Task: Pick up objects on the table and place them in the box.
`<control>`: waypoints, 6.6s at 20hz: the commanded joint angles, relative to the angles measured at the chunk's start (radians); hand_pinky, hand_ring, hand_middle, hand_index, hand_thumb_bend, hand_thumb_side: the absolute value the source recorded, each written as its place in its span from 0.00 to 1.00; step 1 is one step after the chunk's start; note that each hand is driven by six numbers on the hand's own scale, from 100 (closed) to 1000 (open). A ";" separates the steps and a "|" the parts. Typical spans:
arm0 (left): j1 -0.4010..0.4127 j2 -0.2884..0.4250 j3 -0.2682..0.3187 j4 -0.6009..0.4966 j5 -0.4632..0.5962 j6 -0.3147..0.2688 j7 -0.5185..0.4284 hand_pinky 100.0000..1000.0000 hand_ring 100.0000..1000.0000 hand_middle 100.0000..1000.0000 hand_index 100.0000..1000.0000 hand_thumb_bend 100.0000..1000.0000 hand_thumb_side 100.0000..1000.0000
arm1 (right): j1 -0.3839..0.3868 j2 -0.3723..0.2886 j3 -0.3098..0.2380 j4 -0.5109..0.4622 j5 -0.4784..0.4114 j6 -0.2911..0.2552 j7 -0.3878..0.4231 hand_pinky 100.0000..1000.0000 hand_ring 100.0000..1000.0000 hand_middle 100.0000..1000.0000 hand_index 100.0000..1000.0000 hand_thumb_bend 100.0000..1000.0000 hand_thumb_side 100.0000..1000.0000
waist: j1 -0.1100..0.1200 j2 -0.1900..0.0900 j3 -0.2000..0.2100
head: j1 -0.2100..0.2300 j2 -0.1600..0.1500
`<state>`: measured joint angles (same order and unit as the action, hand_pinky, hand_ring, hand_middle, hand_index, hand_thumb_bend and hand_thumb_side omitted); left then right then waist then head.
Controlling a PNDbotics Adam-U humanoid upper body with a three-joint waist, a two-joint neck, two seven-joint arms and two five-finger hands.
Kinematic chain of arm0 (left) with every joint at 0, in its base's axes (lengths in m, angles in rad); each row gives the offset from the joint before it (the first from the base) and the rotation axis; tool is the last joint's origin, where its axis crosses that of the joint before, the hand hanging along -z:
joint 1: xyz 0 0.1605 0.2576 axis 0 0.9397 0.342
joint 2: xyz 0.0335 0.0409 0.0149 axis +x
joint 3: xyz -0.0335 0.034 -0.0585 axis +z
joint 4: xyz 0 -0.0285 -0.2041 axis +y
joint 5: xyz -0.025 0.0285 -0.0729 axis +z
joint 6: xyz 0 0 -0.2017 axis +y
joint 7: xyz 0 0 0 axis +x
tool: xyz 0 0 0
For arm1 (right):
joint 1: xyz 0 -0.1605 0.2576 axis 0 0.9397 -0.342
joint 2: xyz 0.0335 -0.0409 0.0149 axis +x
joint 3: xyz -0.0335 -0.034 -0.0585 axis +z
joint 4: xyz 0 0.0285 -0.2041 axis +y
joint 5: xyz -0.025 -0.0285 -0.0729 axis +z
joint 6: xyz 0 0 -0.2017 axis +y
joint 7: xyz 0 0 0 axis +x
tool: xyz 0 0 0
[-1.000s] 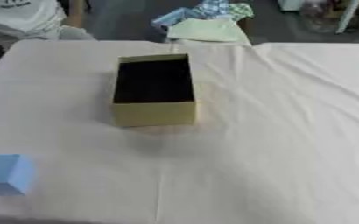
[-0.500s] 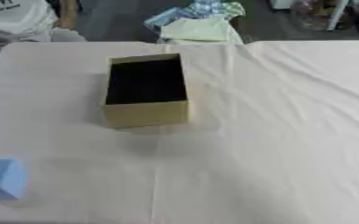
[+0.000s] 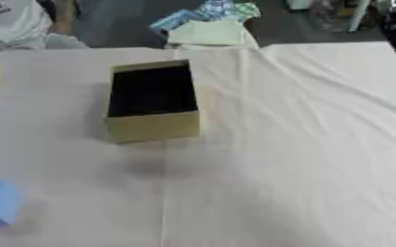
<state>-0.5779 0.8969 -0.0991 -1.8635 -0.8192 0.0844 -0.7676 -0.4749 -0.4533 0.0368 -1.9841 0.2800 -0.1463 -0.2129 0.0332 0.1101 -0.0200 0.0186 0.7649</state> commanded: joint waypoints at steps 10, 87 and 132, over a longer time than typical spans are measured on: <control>-0.291 -0.246 -0.121 0.159 -0.066 -0.055 0.046 0.01 0.07 0.17 0.32 0.35 0.00 | -0.026 0.004 0.002 -0.016 -0.017 -0.006 0.012 0.79 0.71 0.53 0.84 0.00 0.70 | 0.000 -0.010 -0.024 | -0.040 0.005; 0.297 0.307 -0.128 -0.136 0.400 -0.016 0.275 0.74 0.79 0.81 0.90 0.65 0.40 | -0.026 -0.006 -0.016 -0.016 -0.001 -0.005 -0.005 0.79 0.72 0.54 0.84 0.00 0.70 | 0.014 -0.003 -0.009 | -0.117 0.005; 0.593 0.282 -0.129 -0.136 0.306 0.175 0.178 0.83 0.90 0.86 0.93 0.80 0.49 | 0.005 -0.006 -0.034 -0.016 0.015 0.001 -0.021 0.79 0.71 0.54 0.83 0.00 0.70 | -0.005 -0.045 0.022 | -0.087 0.005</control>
<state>0.0263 1.1605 -0.2360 -1.9915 -0.5064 0.2472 -0.5854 -0.4530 -0.4442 0.0066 -1.9841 0.2964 -0.1451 -0.2340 0.0287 0.0721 0.0033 -0.0691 0.7649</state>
